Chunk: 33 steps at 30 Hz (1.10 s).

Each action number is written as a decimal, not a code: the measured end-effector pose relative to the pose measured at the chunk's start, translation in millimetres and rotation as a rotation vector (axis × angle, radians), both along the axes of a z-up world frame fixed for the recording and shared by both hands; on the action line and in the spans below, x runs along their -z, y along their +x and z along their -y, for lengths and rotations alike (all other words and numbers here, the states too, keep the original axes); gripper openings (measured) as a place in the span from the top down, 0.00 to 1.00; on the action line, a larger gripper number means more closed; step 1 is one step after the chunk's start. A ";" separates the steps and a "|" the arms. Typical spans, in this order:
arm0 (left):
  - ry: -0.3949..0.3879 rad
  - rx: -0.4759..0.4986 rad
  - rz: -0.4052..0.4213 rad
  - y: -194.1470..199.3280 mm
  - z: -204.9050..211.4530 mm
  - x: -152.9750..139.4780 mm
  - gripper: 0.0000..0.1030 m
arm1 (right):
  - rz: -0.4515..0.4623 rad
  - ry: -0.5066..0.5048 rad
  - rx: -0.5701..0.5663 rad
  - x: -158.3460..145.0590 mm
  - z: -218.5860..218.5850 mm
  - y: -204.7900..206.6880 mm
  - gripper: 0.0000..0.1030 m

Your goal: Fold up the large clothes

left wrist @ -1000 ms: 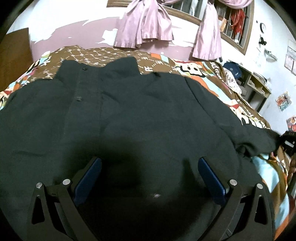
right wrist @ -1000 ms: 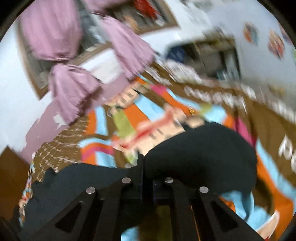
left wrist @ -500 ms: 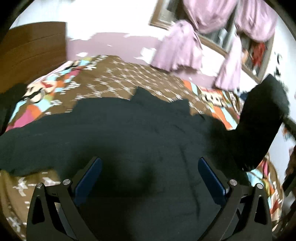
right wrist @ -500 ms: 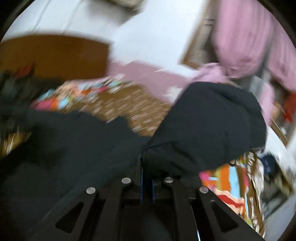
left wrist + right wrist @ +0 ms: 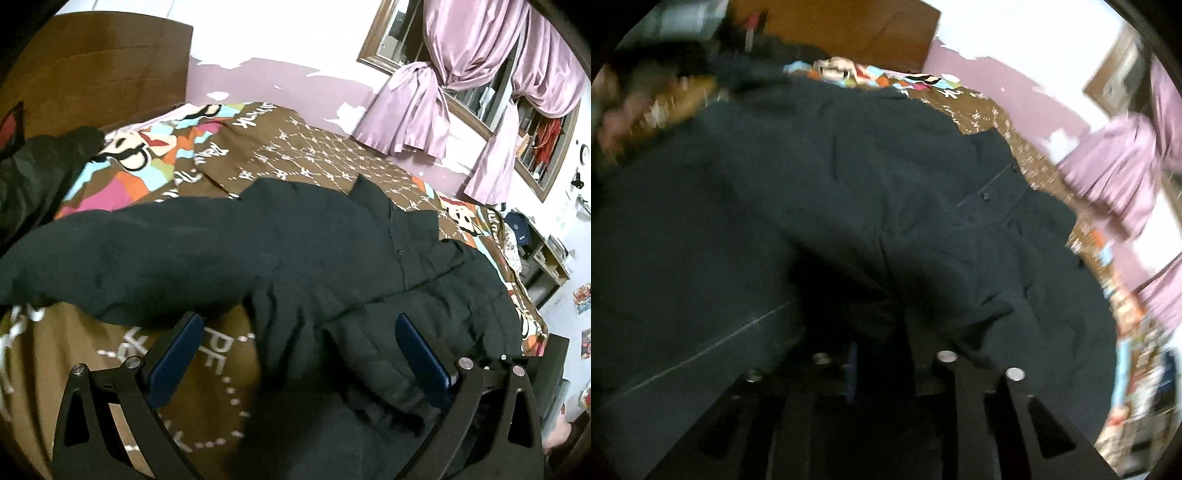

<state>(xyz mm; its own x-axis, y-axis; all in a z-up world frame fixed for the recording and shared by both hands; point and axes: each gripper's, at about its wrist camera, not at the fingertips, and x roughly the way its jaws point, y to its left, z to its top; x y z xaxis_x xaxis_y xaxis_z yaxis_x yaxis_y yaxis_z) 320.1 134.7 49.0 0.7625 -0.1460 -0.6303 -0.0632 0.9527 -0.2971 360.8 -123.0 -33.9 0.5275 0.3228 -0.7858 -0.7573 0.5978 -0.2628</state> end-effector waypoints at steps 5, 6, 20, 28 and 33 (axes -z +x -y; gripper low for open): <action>0.038 0.030 -0.038 26.7 22.5 13.4 0.01 | -0.149 0.255 0.029 -38.9 50.6 28.7 0.38; 0.070 0.025 -0.076 34.6 28.0 19.8 0.01 | -0.155 0.294 0.043 -48.3 61.7 26.8 0.36; 0.247 0.004 -0.211 43.6 40.3 87.0 0.01 | -0.066 0.161 0.545 6.3 73.6 79.7 0.27; 0.266 -0.011 -0.177 46.1 44.7 86.4 0.01 | 0.020 0.144 0.583 10.6 63.9 77.4 0.20; 0.054 -0.019 -0.054 23.6 9.3 57.7 0.01 | 0.032 0.189 0.599 -20.8 51.8 66.4 0.20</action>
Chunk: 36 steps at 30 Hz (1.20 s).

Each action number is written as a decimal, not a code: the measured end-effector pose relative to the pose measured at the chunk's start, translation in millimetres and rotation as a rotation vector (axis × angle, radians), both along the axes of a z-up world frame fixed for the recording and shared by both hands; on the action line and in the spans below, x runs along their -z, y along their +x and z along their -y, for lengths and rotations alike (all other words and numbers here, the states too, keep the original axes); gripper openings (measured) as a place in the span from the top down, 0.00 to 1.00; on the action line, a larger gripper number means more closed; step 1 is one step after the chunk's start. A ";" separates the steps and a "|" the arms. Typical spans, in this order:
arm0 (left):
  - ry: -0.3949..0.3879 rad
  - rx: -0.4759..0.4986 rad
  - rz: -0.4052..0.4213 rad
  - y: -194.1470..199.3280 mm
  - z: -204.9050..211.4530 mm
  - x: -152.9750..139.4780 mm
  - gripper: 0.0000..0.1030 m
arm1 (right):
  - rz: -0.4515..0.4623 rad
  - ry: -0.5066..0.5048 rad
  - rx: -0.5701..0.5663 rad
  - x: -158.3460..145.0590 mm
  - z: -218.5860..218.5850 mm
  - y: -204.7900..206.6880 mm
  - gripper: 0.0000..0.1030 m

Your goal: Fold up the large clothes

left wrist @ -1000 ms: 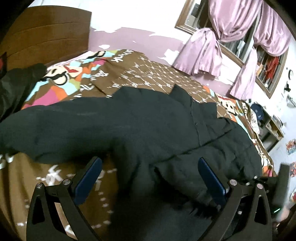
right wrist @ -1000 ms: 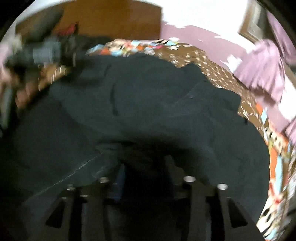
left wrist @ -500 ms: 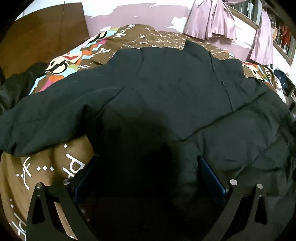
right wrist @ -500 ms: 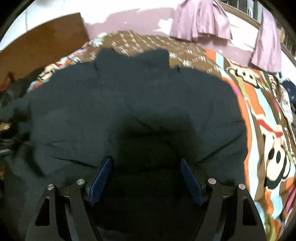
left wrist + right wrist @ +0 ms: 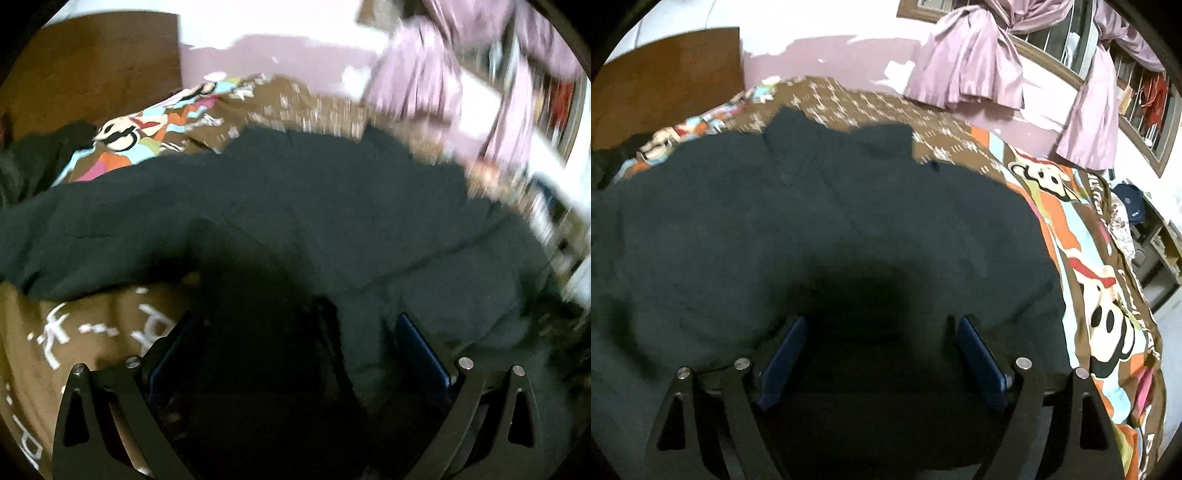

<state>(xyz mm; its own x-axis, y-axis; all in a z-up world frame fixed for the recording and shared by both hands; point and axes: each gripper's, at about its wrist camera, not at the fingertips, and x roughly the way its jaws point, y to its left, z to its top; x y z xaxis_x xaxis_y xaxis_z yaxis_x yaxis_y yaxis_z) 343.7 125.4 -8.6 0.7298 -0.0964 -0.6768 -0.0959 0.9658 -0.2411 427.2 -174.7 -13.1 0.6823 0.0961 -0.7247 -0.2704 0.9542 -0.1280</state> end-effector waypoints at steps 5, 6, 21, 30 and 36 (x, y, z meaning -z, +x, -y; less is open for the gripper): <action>-0.067 -0.111 0.048 -30.3 -66.3 -39.3 0.01 | 0.013 0.101 -0.129 -56.5 -61.5 -30.8 0.14; -0.067 -0.137 0.051 -37.5 -82.9 -46.0 0.01 | 0.019 0.106 -0.168 -66.3 -76.0 -39.3 0.12; -0.383 -0.591 0.061 -124.8 -290.7 -39.7 0.01 | -0.035 0.132 -0.060 -58.4 -212.9 -21.3 0.09; -0.770 -0.676 0.025 -129.6 -351.5 5.0 0.01 | -0.081 0.088 0.034 -5.4 -224.7 14.2 0.09; -0.872 -0.765 -0.051 -140.0 -363.0 19.8 0.01 | -0.117 0.166 0.065 30.2 -212.6 18.0 0.01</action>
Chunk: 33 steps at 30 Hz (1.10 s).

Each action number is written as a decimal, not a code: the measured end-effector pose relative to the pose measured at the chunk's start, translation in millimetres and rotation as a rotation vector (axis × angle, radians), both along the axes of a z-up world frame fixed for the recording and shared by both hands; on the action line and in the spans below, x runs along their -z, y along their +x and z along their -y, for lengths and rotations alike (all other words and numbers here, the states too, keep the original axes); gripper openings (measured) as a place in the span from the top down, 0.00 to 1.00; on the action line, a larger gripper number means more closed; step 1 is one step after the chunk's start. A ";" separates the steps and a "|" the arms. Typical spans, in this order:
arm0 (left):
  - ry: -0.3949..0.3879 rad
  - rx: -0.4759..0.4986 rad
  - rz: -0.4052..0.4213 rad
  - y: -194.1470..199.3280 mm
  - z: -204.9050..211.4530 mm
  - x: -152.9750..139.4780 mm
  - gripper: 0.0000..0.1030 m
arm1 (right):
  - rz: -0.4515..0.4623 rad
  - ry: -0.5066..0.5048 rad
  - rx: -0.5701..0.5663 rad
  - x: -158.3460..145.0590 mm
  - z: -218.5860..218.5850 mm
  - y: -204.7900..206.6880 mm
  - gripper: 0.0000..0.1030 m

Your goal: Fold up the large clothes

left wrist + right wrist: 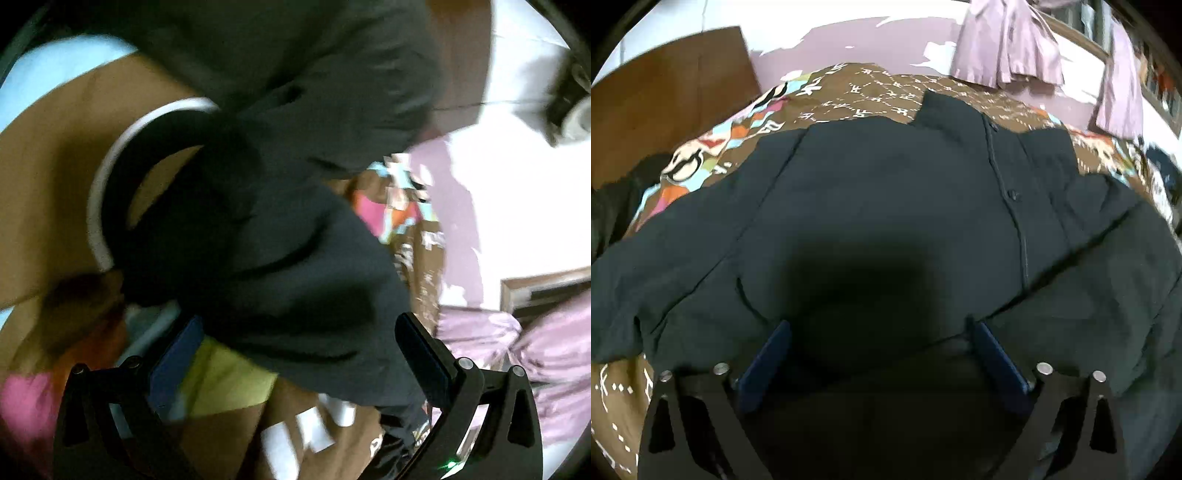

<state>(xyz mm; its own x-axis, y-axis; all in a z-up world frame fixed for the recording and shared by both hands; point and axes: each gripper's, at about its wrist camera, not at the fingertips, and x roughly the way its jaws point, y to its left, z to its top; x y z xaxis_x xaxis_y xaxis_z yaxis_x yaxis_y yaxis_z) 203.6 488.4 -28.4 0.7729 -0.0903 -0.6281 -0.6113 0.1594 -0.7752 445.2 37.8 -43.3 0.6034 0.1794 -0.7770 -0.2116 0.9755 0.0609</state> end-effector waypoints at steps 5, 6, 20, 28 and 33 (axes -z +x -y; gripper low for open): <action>-0.081 -0.057 0.001 -14.7 -7.4 5.3 0.01 | -0.008 0.054 0.000 5.6 8.5 0.8 0.00; -0.090 -0.052 0.006 -13.9 -10.9 6.0 0.01 | -0.006 0.054 0.000 5.5 8.4 0.0 0.00; 0.099 -0.092 0.038 -31.6 -14.7 -11.4 0.90 | -0.048 0.191 -0.031 -37.6 39.7 -19.5 0.00; 0.567 -0.080 0.157 -29.6 67.8 -104.0 0.95 | -0.034 0.133 -0.137 -96.5 96.1 -67.1 0.00; 0.834 0.021 0.301 -34.8 144.6 -156.9 0.95 | 0.025 0.084 -0.164 -116.1 134.1 -98.7 0.00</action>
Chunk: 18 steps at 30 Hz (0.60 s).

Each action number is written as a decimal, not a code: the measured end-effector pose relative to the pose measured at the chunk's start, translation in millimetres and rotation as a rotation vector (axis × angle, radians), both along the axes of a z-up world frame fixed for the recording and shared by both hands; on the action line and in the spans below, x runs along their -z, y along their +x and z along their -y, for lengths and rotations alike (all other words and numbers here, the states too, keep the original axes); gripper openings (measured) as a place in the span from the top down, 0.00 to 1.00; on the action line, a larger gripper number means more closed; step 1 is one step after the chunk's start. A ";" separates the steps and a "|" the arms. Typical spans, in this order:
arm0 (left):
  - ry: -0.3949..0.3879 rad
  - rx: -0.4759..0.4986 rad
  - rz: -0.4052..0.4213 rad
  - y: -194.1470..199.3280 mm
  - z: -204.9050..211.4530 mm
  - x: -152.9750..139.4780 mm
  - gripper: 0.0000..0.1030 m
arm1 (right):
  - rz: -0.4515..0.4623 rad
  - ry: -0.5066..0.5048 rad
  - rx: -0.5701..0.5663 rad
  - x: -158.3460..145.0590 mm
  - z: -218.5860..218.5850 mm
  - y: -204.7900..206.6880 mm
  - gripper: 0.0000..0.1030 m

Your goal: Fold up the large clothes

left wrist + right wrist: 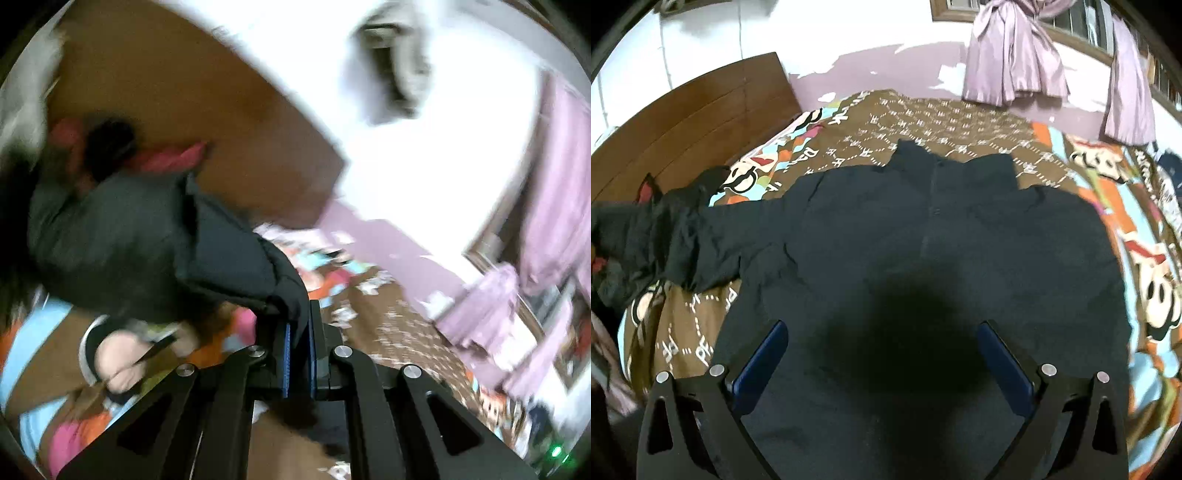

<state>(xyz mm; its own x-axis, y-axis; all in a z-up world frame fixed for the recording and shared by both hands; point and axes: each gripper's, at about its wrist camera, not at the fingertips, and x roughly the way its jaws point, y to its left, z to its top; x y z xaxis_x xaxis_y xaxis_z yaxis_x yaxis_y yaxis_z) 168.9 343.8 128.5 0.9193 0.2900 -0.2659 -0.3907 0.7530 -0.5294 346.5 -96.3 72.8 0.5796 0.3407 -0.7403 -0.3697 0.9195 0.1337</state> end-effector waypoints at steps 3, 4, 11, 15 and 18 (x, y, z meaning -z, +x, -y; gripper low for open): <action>0.104 0.127 0.042 1.7 46.7 -16.9 0.95 | 0.041 0.004 0.013 -3.5 17.1 -6.5 0.00; 0.137 0.182 0.051 3.1 63.8 -21.9 0.95 | 0.051 0.018 0.023 -4.5 23.4 -7.4 0.00; 0.258 0.548 0.021 41.0 175.7 -38.5 0.95 | 0.067 0.192 0.078 -12.5 67.5 1.1 0.00; 0.357 0.667 -0.098 64.3 244.3 -26.6 0.95 | 0.088 0.287 0.066 -19.4 93.2 0.4 0.00; 0.401 0.701 -0.231 70.8 291.6 -6.7 0.95 | 0.070 0.395 0.017 -14.8 110.7 1.3 0.00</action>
